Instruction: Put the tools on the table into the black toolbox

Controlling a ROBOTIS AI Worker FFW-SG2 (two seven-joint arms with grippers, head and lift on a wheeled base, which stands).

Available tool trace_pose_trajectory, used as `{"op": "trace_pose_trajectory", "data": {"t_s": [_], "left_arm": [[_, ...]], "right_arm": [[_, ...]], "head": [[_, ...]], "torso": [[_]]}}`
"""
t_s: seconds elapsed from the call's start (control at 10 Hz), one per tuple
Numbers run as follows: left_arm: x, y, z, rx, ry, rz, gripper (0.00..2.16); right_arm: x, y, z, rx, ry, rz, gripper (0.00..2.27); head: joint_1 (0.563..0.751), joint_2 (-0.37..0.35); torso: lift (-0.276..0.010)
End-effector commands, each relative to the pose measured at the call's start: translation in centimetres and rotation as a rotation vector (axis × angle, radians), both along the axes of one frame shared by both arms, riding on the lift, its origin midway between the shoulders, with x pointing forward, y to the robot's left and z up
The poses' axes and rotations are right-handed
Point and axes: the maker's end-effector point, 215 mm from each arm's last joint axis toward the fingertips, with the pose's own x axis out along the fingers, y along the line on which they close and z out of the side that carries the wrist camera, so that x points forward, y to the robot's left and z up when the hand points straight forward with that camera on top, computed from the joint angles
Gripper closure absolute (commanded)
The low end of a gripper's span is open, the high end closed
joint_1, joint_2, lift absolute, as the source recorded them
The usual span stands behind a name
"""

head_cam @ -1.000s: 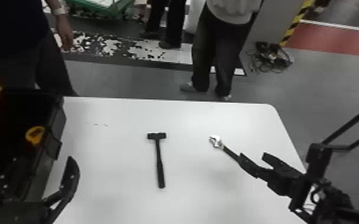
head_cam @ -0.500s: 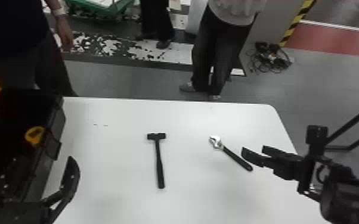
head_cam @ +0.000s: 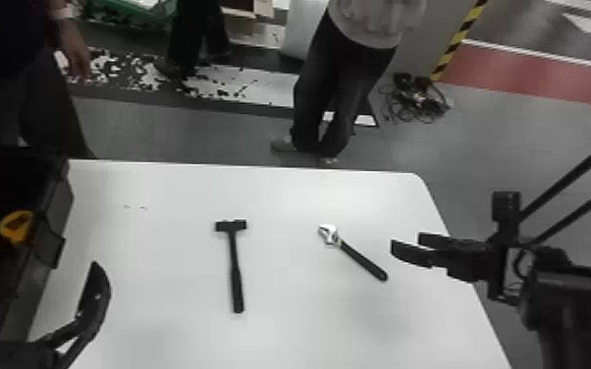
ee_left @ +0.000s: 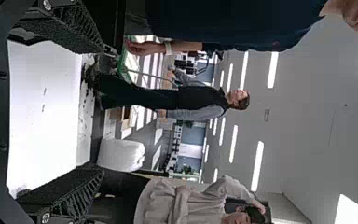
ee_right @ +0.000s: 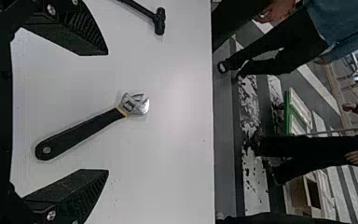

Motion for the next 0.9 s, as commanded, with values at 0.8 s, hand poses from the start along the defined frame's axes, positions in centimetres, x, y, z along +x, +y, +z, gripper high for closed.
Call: {"op": "trace_pose_trajectory", "data": {"t_s": [0.8], "left_arm": [[-0.1, -2.6, 0.6, 0.008, -0.011, -0.062, 0.08]], "right_arm": [[0.0, 2.9, -4.1, -0.175, 0.14, 0.153, 0.12]], "head": [[0.695, -0.279]], "torso": [[-0.039]]}}
